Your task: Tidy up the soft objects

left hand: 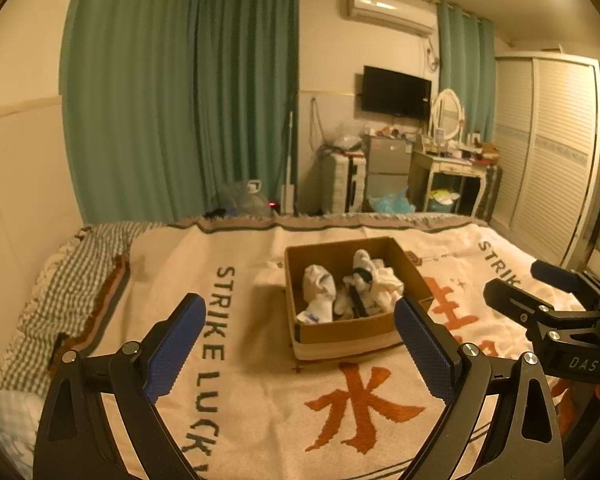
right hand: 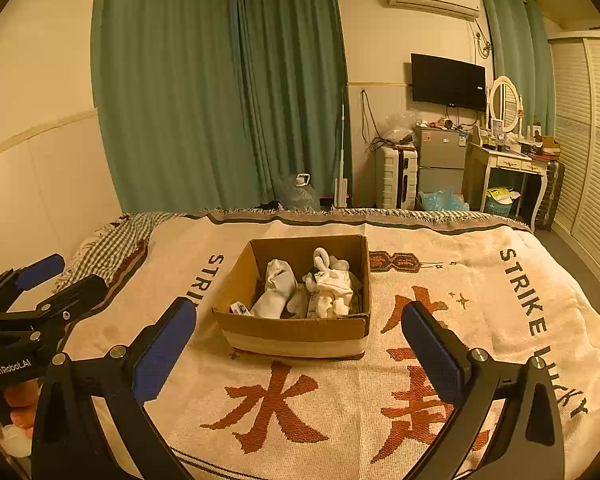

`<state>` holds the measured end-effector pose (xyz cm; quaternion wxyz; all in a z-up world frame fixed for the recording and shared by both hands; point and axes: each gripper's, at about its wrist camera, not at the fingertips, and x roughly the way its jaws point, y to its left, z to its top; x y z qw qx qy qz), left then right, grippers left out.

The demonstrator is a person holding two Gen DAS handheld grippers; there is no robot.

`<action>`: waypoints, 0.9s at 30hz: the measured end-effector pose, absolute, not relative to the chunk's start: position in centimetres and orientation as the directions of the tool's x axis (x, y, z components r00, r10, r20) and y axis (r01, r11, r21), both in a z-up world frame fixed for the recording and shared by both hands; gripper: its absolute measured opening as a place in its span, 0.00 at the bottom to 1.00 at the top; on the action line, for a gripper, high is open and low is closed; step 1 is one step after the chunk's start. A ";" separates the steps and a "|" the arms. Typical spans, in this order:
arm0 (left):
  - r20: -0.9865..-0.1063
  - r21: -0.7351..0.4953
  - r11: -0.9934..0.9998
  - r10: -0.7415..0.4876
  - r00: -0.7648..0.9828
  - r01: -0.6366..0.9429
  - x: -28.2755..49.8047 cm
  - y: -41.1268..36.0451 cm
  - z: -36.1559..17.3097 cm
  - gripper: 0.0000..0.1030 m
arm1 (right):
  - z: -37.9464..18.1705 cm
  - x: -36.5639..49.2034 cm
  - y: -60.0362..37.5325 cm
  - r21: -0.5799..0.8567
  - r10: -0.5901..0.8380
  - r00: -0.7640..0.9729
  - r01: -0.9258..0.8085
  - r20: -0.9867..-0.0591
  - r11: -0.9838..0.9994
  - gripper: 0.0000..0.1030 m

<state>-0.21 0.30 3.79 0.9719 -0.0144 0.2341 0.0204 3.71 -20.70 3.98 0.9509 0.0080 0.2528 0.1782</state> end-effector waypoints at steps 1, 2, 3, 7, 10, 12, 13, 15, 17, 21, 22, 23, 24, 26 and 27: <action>-0.456 -0.018 0.999 0.032 0.889 -0.045 -0.2 0.3 3.8 0.94 | 4.0 3.7 -20.7 0.105 0.342 0.809 -0.334 -0.478 0.937 1.00; -0.457 -0.018 0.999 0.031 0.889 -0.044 -0.1 0.4 3.8 0.94 | 4.0 3.7 -20.7 0.106 0.343 0.809 -0.334 -0.478 0.936 1.00; -0.457 -0.019 0.999 0.031 0.889 -0.044 -0.1 0.4 3.7 0.94 | 4.0 3.7 -20.7 0.107 0.344 0.808 -0.335 -0.478 0.936 1.00; -0.461 -0.017 0.999 0.030 0.887 -0.043 -0.1 0.4 3.7 0.94 | 3.9 3.7 -20.8 0.106 0.343 0.809 -0.335 -0.478 0.936 1.00; -0.460 -0.016 0.999 0.030 0.888 -0.042 -0.1 0.4 3.6 0.94 | 3.9 3.7 -20.8 0.106 0.343 0.808 -0.334 -0.479 0.936 1.00; -0.460 -0.016 0.999 0.030 0.888 -0.043 -0.1 0.4 3.6 0.94 | 3.9 3.7 -20.8 0.107 0.343 0.808 -0.334 -0.480 0.936 1.00; -0.460 -0.017 0.999 0.030 0.887 -0.043 -0.1 0.4 3.6 0.94 | 3.9 3.7 -20.8 0.106 0.342 0.808 -0.333 -0.480 0.937 1.00; -0.461 -0.018 0.999 0.029 0.887 -0.042 -0.1 0.4 3.6 0.94 | 3.7 3.7 -20.9 0.107 0.341 0.808 -0.332 -0.481 0.937 1.00; -0.461 -0.016 0.999 0.030 0.887 -0.042 -0.1 0.4 3.5 0.94 | 3.7 3.6 -20.9 0.107 0.339 0.809 -0.330 -0.481 0.938 1.00; -0.460 -0.017 0.999 0.029 0.888 -0.041 -0.1 0.4 3.6 0.94 | 3.7 3.7 -20.9 0.106 0.339 0.809 -0.329 -0.481 0.938 1.00; -0.459 -0.017 0.999 0.029 0.888 -0.041 -0.1 0.4 3.6 0.94 | 3.7 3.7 -20.9 0.107 0.339 0.808 -0.330 -0.482 0.938 1.00; -0.459 -0.016 0.999 0.030 0.888 -0.042 -0.1 0.4 3.6 0.94 | 3.7 3.7 -20.9 0.106 0.338 0.808 -0.328 -0.483 0.938 1.00; -0.459 -0.015 0.999 0.030 0.888 -0.042 -0.1 0.4 3.5 0.94 | 3.6 3.7 -20.9 0.106 0.337 0.808 -0.328 -0.484 0.939 1.00; -0.460 -0.017 0.999 0.027 0.888 -0.040 -0.1 0.3 3.5 0.94 | 3.6 3.7 -20.9 0.105 0.335 0.807 -0.327 -0.486 0.939 1.00; -0.456 -0.015 0.999 0.026 0.890 -0.037 -0.2 0.3 3.6 0.94 | 3.6 3.7 -20.9 0.104 0.334 0.807 -0.326 -0.486 0.940 1.00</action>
